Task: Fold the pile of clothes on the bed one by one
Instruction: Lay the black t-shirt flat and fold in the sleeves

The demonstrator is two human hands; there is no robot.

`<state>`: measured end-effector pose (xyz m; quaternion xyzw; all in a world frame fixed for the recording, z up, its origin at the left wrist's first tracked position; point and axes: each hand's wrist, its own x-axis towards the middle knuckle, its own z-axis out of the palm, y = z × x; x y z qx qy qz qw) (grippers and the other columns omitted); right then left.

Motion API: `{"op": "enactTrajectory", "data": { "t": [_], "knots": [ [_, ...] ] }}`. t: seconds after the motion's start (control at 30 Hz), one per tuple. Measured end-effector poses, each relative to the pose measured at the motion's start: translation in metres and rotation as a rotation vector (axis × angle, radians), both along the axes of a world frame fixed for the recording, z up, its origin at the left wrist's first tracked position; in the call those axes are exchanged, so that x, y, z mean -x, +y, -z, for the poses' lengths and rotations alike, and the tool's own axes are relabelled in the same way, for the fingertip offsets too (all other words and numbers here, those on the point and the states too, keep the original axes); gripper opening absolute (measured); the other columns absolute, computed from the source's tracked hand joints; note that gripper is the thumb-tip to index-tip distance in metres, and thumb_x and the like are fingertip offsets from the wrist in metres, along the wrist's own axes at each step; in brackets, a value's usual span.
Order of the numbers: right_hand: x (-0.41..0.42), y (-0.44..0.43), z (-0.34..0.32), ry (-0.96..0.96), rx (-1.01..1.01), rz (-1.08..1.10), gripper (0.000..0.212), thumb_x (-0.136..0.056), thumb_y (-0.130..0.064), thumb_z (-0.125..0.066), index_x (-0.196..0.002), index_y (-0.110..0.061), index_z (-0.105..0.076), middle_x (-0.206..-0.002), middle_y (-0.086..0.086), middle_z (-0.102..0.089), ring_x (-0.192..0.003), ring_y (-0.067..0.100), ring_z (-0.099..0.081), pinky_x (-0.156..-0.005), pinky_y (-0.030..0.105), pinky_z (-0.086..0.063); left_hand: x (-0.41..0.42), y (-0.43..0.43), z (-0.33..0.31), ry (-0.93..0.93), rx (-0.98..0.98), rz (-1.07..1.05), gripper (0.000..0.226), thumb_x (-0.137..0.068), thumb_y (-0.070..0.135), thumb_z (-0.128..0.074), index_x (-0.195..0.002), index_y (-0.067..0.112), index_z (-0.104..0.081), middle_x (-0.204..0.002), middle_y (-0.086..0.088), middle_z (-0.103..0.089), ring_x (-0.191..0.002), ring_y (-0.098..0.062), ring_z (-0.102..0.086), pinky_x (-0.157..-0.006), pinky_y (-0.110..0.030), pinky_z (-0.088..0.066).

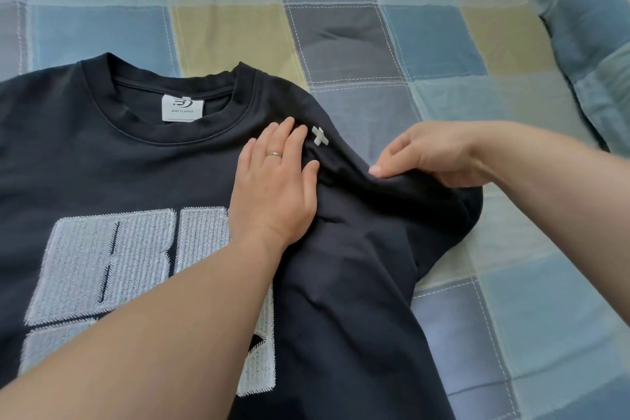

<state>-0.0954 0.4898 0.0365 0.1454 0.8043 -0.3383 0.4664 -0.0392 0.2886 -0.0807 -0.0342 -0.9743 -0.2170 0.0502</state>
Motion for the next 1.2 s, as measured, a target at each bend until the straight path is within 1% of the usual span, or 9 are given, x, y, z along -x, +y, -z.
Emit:
{"op": "enactTrajectory", "data": {
  "t": [0.17, 0.37, 0.47, 0.63, 0.77, 0.93, 1.03, 1.1, 1.2],
  "knots": [
    [0.013, 0.018, 0.023, 0.797, -0.533, -0.056, 0.022, -0.093, -0.034, -0.068, -0.077, -0.021, -0.060, -0.087, 0.004, -0.064, -0.094, 0.031, -0.061, -0.081, 0.036, -0.048, -0.001, 0.001, -0.001, -0.013, 0.033, 0.004, 0.061, -0.099, 0.047, -0.023, -0.154, 0.023, -0.036, -0.164, 0.004, -0.030, -0.152, -0.019, -0.022, -0.124, -0.039, -0.012],
    [0.015, 0.008, 0.032, 0.536, -0.230, 0.385, 0.033, -0.097, -0.027, -0.051, -0.066, -0.016, -0.056, -0.067, 0.002, -0.054, -0.072, 0.024, -0.048, -0.057, 0.028, -0.035, 0.000, 0.001, 0.000, -0.040, 0.104, 0.010, 0.064, -0.099, 0.053, -0.021, -0.157, 0.027, -0.030, -0.167, 0.002, -0.022, -0.154, -0.020, -0.016, -0.125, -0.046, -0.010],
    [0.022, 0.004, 0.026, 0.342, -0.203, 0.234, 0.024, -0.093, -0.035, -0.065, -0.084, -0.013, -0.066, -0.083, 0.008, -0.068, -0.076, 0.027, -0.061, -0.067, 0.029, -0.047, 0.001, 0.001, 0.001, -0.042, 0.111, 0.010, 0.065, -0.099, 0.054, -0.021, -0.157, 0.028, -0.030, -0.167, 0.003, -0.021, -0.154, -0.020, -0.016, -0.126, -0.046, -0.009],
    [0.038, -0.016, 0.018, 0.025, -0.053, 0.179, 0.048, -0.081, -0.056, -0.076, -0.102, -0.013, -0.074, -0.095, 0.006, -0.078, -0.087, 0.026, -0.075, -0.083, 0.039, -0.058, 0.001, 0.001, 0.002, -0.027, 0.111, 0.006, 0.063, -0.099, 0.053, -0.026, -0.155, 0.026, -0.035, -0.166, 0.001, -0.024, -0.153, -0.021, -0.019, -0.125, -0.047, -0.012],
    [0.046, -0.017, 0.020, 0.189, -0.108, 0.085, 0.030, -0.085, -0.028, -0.079, -0.065, -0.016, -0.061, -0.063, 0.004, -0.063, -0.057, 0.021, -0.059, -0.058, 0.027, -0.048, 0.001, 0.001, 0.003, -0.032, 0.110, 0.014, 0.062, -0.099, 0.053, -0.027, -0.155, 0.027, -0.035, -0.166, 0.002, -0.025, -0.154, -0.021, -0.019, -0.125, -0.048, -0.013],
    [0.054, -0.013, 0.040, 0.731, -0.378, 0.092, 0.016, -0.094, -0.027, -0.064, -0.081, -0.018, -0.062, -0.083, 0.003, -0.063, -0.081, 0.023, -0.056, -0.069, 0.029, -0.040, 0.001, 0.000, 0.004, -0.029, 0.115, 0.016, 0.062, -0.099, 0.053, -0.026, -0.155, 0.028, -0.035, -0.166, 0.003, -0.023, -0.154, -0.020, -0.018, -0.125, -0.047, -0.012],
    [0.041, 0.003, 0.035, 0.522, -0.126, 0.274, 0.026, -0.102, -0.037, -0.051, -0.085, -0.020, -0.061, -0.077, -0.001, -0.058, -0.064, 0.015, -0.050, -0.058, 0.026, -0.036, 0.001, 0.001, 0.004, -0.032, 0.112, 0.020, 0.062, -0.099, 0.054, -0.025, -0.155, 0.028, -0.034, -0.166, 0.003, -0.023, -0.154, -0.020, -0.017, -0.125, -0.047, -0.011],
    [0.024, 0.031, 0.028, 0.338, -0.129, 0.222, 0.040, -0.100, -0.056, -0.048, -0.088, -0.021, -0.063, -0.078, -0.001, -0.057, -0.064, 0.016, -0.049, -0.064, 0.027, -0.039, 0.001, 0.000, 0.004, -0.036, 0.114, 0.019, 0.063, -0.099, 0.054, -0.026, -0.155, 0.028, -0.034, -0.167, 0.003, -0.023, -0.154, -0.020, -0.016, -0.125, -0.047, -0.010],
    [-0.008, 0.071, 0.018, 0.126, -0.114, 0.165, 0.061, -0.079, -0.077, -0.059, -0.108, -0.026, -0.075, -0.108, -0.005, -0.075, -0.104, 0.018, -0.067, -0.105, 0.038, -0.043, 0.001, -0.001, 0.002, -0.037, 0.119, 0.025, 0.064, -0.099, 0.057, -0.025, -0.155, 0.029, -0.034, -0.167, 0.002, -0.023, -0.154, -0.021, -0.015, -0.125, -0.047, -0.009]
  ]
}}
